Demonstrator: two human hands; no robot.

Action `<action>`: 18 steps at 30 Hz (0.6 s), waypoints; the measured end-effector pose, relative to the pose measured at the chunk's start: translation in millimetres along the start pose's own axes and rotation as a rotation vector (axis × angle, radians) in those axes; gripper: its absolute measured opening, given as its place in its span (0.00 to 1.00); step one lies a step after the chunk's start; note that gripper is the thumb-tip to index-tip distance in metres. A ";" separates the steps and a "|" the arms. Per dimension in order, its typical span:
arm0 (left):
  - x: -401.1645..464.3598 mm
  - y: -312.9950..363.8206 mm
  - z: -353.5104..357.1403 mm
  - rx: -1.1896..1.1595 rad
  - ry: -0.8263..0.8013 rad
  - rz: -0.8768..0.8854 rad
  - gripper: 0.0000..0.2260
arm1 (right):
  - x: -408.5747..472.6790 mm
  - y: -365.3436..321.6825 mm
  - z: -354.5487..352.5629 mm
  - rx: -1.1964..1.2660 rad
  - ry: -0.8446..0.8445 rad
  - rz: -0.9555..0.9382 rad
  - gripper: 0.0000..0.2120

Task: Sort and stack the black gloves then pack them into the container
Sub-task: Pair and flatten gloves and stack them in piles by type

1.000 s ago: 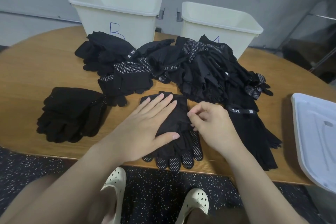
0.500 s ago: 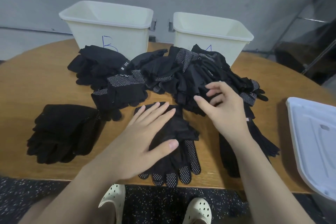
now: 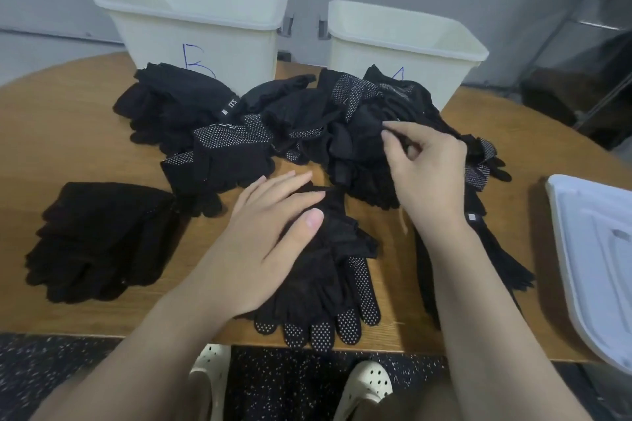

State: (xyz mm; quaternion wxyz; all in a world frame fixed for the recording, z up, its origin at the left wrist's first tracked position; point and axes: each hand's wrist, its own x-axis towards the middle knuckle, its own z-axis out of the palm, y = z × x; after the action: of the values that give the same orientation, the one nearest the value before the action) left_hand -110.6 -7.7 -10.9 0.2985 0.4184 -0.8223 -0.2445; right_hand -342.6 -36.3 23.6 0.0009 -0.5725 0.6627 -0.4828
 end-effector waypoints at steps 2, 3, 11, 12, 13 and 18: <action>0.4 0.5 -0.3 -0.017 0.025 -0.006 0.30 | -0.3 -4.2 -4.1 0.081 0.051 -0.022 0.08; 0.4 0.4 -0.5 -0.024 0.036 -0.011 0.29 | -0.4 -6.9 -6.5 0.134 0.066 -0.035 0.08; 2.4 6.8 -1.7 -0.062 0.132 -0.014 0.25 | -0.3 -28.4 -28.1 0.478 0.136 -0.043 0.05; 3.4 8.2 -2.0 -0.079 0.163 -0.016 0.24 | -1.0 -30.9 -30.3 0.493 0.137 -0.038 0.05; 4.6 10.1 -1.8 -0.109 0.204 -0.022 0.23 | -2.3 -33.6 -32.1 0.513 0.134 -0.024 0.06; 12.8 24.8 0.4 -0.300 0.413 -0.008 0.41 | -15.6 -46.1 -34.9 0.634 0.005 0.063 0.05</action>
State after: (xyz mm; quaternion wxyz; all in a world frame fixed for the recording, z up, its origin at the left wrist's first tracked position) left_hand -130.4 -5.2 8.6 0.5180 0.4139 -0.6965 -0.2743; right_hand -321.6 3.4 63.1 0.1926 -0.5219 0.4965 -0.6664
